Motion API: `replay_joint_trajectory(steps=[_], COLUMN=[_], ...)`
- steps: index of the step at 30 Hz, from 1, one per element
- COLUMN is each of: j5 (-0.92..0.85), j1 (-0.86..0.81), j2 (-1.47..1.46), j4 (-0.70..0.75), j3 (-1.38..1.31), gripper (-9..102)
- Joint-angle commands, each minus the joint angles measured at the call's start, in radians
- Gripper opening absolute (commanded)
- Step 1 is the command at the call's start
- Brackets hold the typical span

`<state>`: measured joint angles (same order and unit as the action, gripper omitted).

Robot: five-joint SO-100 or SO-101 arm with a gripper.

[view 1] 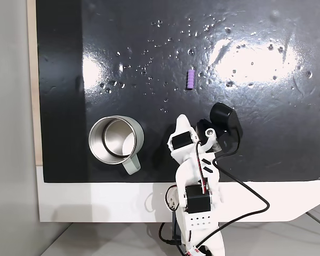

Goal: Grasp a pengrip and put it in the cup.

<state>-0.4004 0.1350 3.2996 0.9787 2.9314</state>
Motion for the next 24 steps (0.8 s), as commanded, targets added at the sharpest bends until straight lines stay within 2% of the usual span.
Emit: replay_joint_trajectory(steps=[1, 6, 12, 17, 24], j5=[-0.178, -0.302, -0.454, -0.595, -0.675], j1=[-0.015, -0.014, -0.020, -0.041, -0.040], j2=[-0.015, -0.359, -0.824, -1.020, -1.147], j4=[-0.008, -0.130, -0.149, -0.212, -0.267], j3=[-0.109, -0.233, -0.466, -0.529, -0.597], gripper=[0, 0, 0, 0, 2])
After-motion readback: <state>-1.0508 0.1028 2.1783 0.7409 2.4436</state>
